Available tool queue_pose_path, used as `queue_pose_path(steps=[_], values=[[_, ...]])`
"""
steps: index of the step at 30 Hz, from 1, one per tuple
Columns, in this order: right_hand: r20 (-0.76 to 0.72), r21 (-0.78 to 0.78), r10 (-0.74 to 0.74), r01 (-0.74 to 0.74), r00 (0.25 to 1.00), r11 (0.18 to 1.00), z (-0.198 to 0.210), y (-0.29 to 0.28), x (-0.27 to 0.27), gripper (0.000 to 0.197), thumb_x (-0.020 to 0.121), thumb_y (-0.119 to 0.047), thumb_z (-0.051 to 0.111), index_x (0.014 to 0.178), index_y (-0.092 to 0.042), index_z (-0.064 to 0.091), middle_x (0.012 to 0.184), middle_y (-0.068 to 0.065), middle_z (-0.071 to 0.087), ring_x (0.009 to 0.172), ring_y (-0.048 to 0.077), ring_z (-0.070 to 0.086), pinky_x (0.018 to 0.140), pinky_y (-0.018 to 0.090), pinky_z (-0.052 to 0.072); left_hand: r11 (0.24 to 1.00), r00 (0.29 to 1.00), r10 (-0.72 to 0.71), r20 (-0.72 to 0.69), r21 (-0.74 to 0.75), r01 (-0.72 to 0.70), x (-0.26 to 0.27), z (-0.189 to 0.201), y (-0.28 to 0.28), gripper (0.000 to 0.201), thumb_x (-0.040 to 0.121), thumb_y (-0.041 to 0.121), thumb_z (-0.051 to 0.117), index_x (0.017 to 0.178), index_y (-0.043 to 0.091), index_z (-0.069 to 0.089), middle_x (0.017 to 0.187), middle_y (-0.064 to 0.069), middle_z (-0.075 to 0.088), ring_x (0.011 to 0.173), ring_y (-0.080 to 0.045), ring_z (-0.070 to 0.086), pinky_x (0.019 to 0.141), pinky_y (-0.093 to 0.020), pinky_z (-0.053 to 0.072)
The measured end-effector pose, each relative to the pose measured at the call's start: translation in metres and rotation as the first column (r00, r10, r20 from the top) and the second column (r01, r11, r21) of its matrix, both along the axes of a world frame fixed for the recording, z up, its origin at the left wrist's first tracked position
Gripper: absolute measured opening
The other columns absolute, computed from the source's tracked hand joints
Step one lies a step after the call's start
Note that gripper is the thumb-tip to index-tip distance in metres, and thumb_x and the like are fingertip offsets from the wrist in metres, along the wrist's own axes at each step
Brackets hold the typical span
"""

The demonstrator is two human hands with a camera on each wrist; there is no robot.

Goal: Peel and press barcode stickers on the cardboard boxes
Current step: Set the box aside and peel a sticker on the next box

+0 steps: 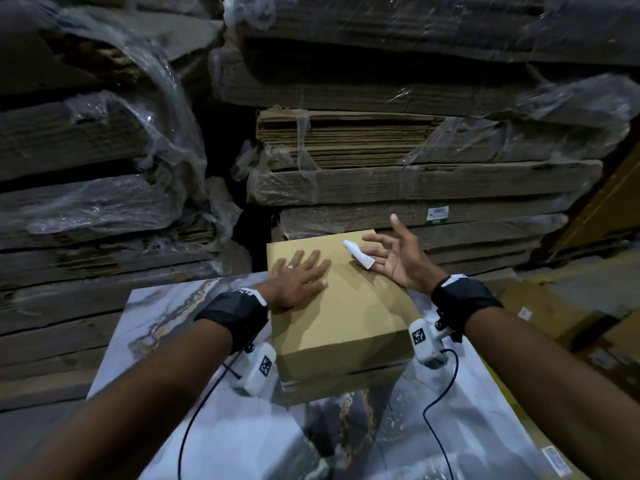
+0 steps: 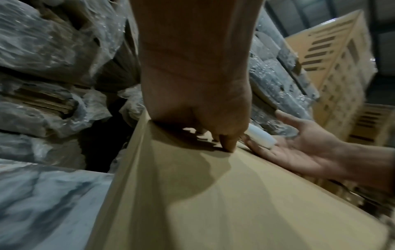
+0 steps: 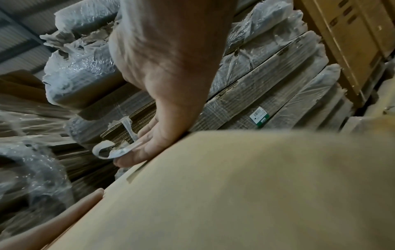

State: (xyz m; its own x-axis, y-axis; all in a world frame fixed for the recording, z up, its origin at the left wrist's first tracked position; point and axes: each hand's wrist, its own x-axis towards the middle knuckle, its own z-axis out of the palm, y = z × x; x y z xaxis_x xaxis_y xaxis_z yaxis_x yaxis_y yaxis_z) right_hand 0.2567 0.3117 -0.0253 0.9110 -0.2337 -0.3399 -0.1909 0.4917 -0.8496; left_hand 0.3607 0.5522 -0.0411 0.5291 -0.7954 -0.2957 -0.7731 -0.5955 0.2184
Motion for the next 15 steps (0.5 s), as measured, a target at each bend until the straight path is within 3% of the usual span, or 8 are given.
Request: queue_pose_path(steps=[6,9,12,15], values=[[-0.024,-0.056,0.04,-0.042,0.999,0.998,-0.001,-0.003,0.006,0.091,0.087,-0.076,0.049,0.135,0.001,0.058,0.12,0.027,0.069,0.103,0.03,0.07,0.087,0.038,0.061,0.946,0.945,-0.322,-0.064,0.018,0.324,-0.021,0.013,0.005,0.064,0.105,0.058,0.03,0.16,0.042,0.003,0.167,0.014,-0.013,0.154,-0.016,-0.014,0.122,-0.048,-0.005],[-0.024,-0.081,0.055,-0.056,0.998,0.995,-0.002,-0.004,0.006,0.093,0.086,-0.078,0.05,0.133,0.002,0.058,0.135,0.033,0.059,0.112,0.033,0.065,0.102,0.043,0.052,0.947,0.951,-0.31,0.008,0.091,0.308,-0.005,0.022,0.011,0.065,0.101,0.067,0.024,0.158,0.049,-0.002,0.167,0.017,-0.013,0.155,-0.018,-0.011,0.123,-0.05,-0.002],[-0.026,-0.088,0.041,-0.043,0.999,0.995,-0.001,-0.003,0.004,0.095,0.086,-0.079,0.049,0.133,0.002,0.059,0.135,0.032,0.059,0.111,0.032,0.066,0.101,0.042,0.053,0.954,0.963,-0.257,0.085,0.184,0.238,0.007,0.025,0.01,0.065,0.099,0.071,0.018,0.156,0.052,-0.007,0.168,0.014,-0.014,0.156,-0.024,-0.009,0.123,-0.054,0.003],[-0.025,-0.105,0.019,-0.021,1.0,0.994,-0.002,-0.001,0.004,0.094,0.087,-0.08,0.047,0.133,0.002,0.059,0.133,0.03,0.063,0.117,0.034,0.066,0.099,0.042,0.055,0.947,0.96,-0.268,0.085,0.204,0.246,-0.002,0.022,0.004,0.07,0.099,0.071,0.017,0.158,0.044,-0.009,0.168,0.008,-0.016,0.156,-0.026,-0.01,0.124,-0.054,0.003]])
